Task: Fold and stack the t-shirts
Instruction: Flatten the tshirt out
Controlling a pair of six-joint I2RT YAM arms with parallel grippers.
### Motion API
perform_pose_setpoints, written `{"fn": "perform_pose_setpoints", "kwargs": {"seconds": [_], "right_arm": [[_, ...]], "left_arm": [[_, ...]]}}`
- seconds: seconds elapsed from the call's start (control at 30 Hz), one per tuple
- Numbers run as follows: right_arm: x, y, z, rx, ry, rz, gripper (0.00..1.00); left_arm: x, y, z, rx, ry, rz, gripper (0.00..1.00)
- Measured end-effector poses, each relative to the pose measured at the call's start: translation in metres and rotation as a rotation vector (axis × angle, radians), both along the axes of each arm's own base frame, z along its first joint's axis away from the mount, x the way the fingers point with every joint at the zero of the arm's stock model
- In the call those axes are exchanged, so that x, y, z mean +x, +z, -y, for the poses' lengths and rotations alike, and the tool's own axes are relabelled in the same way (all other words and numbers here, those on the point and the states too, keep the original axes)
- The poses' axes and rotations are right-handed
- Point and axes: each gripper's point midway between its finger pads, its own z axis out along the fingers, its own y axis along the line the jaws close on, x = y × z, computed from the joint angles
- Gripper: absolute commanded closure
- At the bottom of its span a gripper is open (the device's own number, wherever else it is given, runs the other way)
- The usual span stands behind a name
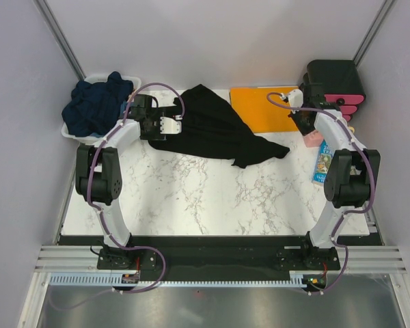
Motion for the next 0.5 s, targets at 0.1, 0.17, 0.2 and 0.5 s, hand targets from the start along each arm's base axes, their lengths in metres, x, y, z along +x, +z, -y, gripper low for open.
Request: {"fn": "perform_pose_setpoints", "kwargs": {"seconds": [0.1, 0.17, 0.2, 0.5], "right_arm": [[-0.016, 0.009, -0.003, 0.006, 0.015, 0.008, 1.00], [-0.029, 0.005, -0.003, 0.004, 0.017, -0.016, 1.00], [-0.036, 0.001, -0.002, 0.002, 0.019, -0.034, 1.00], [-0.066, -0.030, 0.007, -0.016, -0.009, -0.140, 1.00]], "left_arm": [[0.000, 0.000, 0.002, -0.002, -0.005, 0.000, 0.21], [0.000, 0.000, 0.003, -0.002, -0.005, 0.000, 0.21], [0.000, 0.000, 0.003, -0.003, -0.005, 0.000, 0.21], [0.000, 0.004, 0.003, -0.005, -0.003, 0.007, 0.21]]}}
